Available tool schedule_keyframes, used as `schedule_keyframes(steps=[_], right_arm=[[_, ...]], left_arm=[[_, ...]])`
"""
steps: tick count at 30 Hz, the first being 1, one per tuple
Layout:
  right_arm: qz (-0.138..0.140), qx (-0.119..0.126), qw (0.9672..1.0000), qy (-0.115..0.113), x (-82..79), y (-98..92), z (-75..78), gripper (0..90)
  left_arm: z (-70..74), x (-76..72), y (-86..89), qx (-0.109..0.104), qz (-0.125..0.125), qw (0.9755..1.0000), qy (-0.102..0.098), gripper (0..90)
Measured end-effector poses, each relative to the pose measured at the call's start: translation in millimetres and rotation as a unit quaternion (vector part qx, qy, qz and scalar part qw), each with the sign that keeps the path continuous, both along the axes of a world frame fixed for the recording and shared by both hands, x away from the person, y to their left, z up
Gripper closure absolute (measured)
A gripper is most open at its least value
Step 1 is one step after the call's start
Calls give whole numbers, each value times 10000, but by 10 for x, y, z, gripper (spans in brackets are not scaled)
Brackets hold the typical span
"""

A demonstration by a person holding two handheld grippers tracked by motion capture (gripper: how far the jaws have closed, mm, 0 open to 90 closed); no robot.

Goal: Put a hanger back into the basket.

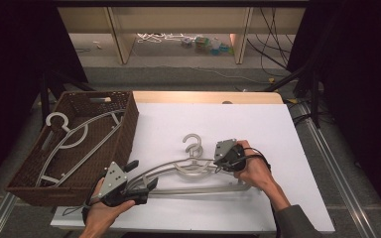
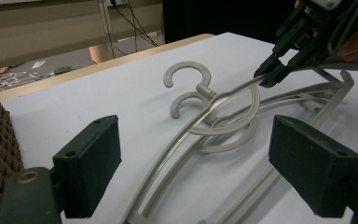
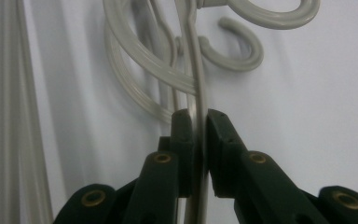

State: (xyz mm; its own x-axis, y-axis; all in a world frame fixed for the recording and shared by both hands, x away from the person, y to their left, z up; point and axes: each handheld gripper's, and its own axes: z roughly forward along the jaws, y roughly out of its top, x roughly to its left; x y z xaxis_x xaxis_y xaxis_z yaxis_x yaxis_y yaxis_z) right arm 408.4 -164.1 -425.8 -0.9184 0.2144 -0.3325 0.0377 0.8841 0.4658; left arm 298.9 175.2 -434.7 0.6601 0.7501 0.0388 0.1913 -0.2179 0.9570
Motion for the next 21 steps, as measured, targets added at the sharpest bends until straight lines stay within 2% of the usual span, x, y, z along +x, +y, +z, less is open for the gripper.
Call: schedule_keyframes(steps=[2, 3, 4, 6, 10, 12, 15, 20, 21], right_arm=[[37, 33, 10000, -50, -17, -4, 35, 822], [75, 117, 9997, -221, -57, -14, 104, 822], [137, 106, 9995, -275, -70, -26, 143, 822], [201, 134, 9992, -326, -86, -36, 176, 822], [419, 176, 9976, -521, -216, -66, 297, 823], [477, 234, 9972, -534, -263, -85, 341, 823], [567, 271, 9957, -681, -323, -115, 420, 823], [585, 351, 9950, -733, -426, -138, 491, 823], [662, 412, 9944, -718, -464, -140, 516, 823]], left_arm=[[-2, 0, 0, -9, 3, 10000, 9, 167], [-2, 4, 3, -46, -10, 10000, -3, 169], [10, 7, 8, -45, 15, 10000, 3, 170], [15, 14, 11, -5, 0, 10000, -19, 171], [62, 47, -17, -28, -61, 10000, 2, 185], [95, 62, -46, 25, -75, 10000, -12, 188], [127, 56, -95, 72, -142, 9999, 44, 190], [181, 67, -160, 114, -277, 9995, 140, 202], [211, 77, -208, 157, -360, 9991, 174, 207]])
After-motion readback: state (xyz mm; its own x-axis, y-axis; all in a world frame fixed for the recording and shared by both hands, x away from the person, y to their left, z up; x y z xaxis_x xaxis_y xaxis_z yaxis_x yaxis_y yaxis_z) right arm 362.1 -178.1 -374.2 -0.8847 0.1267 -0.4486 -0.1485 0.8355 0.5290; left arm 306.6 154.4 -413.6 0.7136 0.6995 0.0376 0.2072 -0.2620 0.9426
